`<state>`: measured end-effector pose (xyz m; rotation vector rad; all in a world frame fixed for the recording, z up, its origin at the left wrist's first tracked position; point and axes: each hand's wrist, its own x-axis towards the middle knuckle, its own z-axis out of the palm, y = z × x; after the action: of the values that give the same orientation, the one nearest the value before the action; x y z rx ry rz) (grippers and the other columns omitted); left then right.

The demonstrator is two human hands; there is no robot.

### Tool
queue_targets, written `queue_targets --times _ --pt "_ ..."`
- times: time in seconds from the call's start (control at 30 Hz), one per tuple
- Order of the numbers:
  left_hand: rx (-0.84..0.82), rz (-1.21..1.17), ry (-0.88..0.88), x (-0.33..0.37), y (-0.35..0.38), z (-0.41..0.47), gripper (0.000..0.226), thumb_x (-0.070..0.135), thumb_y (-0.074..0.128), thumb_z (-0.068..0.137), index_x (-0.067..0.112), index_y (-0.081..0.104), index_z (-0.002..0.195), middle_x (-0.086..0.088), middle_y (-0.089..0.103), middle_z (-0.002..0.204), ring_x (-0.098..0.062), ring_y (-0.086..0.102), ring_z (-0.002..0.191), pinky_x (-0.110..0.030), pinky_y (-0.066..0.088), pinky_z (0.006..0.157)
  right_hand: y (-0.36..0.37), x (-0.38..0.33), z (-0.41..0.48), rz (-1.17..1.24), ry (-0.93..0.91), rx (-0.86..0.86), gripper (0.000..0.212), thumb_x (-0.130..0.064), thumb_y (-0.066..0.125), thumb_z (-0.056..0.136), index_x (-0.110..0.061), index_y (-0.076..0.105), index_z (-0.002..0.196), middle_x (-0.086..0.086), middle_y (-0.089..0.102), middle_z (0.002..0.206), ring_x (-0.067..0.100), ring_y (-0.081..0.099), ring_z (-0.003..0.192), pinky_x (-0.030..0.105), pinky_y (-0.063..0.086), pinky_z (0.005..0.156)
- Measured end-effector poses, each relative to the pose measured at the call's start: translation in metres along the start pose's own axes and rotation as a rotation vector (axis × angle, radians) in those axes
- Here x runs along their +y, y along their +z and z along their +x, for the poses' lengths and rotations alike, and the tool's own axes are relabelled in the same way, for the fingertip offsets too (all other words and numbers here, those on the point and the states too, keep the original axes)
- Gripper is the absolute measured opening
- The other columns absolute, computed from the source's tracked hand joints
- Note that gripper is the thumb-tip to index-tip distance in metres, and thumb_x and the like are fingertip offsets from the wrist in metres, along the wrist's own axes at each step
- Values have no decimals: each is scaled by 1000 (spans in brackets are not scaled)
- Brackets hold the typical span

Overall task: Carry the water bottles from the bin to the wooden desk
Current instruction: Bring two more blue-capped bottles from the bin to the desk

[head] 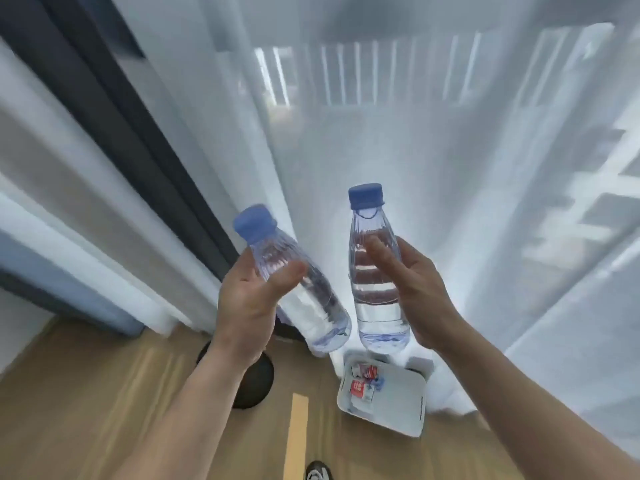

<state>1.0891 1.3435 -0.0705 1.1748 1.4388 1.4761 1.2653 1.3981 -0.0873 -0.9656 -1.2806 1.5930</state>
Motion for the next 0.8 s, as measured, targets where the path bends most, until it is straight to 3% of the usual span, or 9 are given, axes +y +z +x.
queue_targets --times 0.17,0.3,0.37,0.43,0.57,0.7,0.8 --pt "229 -105 119 117 -85 -79 34 37 67 63 14 62 87 -11 65 83 -23 67 80 -40 59 77 113 -105 -41 -27 -87 -356 38 -51 54 69 -22 69 90 -4 73 77 13 71 68 30 58 57" --pt "472 -90 176 159 -164 -166 9 31 62 70 22 63 69 -6 62 65 -17 61 57 -29 56 53 211 -131 -101 -68 -150 -625 43 -51 52 72 -18 69 93 -2 73 76 14 70 68 33 59 59" --pt "600 -59 160 168 -206 -218 14 29 56 71 22 63 61 -3 63 56 -18 60 53 -27 54 48 260 -127 -136 -66 -152 -725 45 -51 53 71 -17 67 97 -2 72 78 14 70 68 33 60 59" --pt "728 -48 134 163 -244 -281 16 31 55 71 15 60 68 -5 65 58 -23 60 55 -27 53 47 306 -106 -179 -43 -143 -829 44 -51 54 73 -19 66 101 2 69 83 17 69 69 36 60 61" --pt "944 -17 82 166 -333 -417 21 32 58 74 12 56 80 -7 65 61 -21 63 52 -26 51 45 425 -62 -279 27 -18 -1014 21 -45 59 84 -27 69 89 4 68 81 21 65 69 37 57 62" --pt "1099 30 58 178 -415 -542 12 21 56 86 9 56 83 -9 64 61 -19 61 49 -26 52 44 538 -27 -384 100 126 -1185 38 -54 53 73 -25 68 92 3 68 75 20 66 66 38 56 63" --pt "1199 54 39 185 -463 -616 29 28 60 76 2 58 90 -10 65 62 -21 62 52 -28 53 47 603 -10 -445 83 122 -1268 43 -55 54 72 -20 68 92 6 70 77 26 67 73 45 56 69"
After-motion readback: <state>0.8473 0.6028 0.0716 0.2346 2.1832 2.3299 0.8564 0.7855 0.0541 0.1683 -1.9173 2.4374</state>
